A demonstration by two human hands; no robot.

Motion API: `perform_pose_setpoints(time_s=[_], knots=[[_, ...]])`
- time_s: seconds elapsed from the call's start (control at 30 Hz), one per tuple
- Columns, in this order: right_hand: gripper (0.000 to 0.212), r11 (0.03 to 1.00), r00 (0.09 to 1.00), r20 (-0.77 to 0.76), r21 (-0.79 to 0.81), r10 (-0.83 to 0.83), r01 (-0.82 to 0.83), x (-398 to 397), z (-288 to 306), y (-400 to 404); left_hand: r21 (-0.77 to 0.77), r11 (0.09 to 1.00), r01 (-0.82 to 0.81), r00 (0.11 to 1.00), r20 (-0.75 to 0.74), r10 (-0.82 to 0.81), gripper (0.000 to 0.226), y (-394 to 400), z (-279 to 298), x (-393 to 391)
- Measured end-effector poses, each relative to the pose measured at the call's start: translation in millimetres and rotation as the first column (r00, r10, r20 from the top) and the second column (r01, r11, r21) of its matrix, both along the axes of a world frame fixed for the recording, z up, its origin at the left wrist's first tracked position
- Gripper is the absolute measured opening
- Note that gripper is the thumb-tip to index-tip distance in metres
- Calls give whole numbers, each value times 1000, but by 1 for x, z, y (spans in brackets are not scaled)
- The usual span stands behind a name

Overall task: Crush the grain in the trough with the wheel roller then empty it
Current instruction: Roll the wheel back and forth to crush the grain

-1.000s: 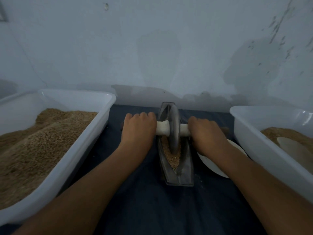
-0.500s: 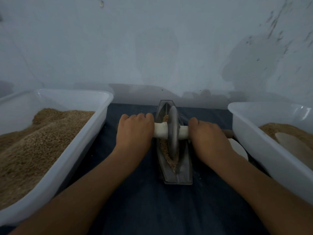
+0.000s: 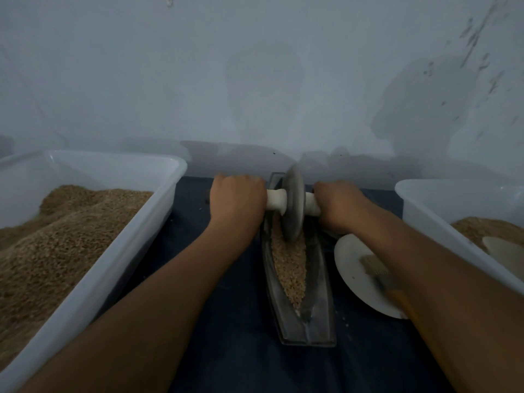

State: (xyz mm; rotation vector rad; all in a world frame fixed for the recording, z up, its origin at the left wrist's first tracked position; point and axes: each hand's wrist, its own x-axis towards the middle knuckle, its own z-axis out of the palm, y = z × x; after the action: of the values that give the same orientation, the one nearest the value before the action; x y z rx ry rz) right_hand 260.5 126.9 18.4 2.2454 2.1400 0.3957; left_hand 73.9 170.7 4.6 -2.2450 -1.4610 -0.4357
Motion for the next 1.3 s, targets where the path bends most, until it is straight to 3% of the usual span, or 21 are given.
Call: perform_pose_setpoints(time_s=[0.17,0.4,0.57,0.67,0.9,1.07,1.3], knots=[[36,998,999,-3,-58,-35,35,5,2,14,21,1000,3,1000,-25,-3,8,9,4,9],[18,998,999,-5,51,-48,48,-5,-5,-10,61,997,44,999,10,-44,18,-4,-1,-2],[30,993,996,90,119,-28,17,-19,-8,-41,31,999,26,1000,5,-26,28,-23,-12,-18],[26,993,995,102,122,-21,8,-27,-7,-56,3,1000,16,1000,-6,-16,27,-40,-16,-27],[21,991,1000,-25,131,-12,16,-38,-9,-106,69,996,51,998,-44,-48,35,-75,-10,-33],[15,976,999,-24,214,35,-29,-44,-10,-121,60,997,51,998,-48,-48,33,-75,-10,-35],[31,993,997,80,121,-5,-5,-36,-3,-77,1,1000,1,1000,-15,-1,27,-48,-21,-35]])
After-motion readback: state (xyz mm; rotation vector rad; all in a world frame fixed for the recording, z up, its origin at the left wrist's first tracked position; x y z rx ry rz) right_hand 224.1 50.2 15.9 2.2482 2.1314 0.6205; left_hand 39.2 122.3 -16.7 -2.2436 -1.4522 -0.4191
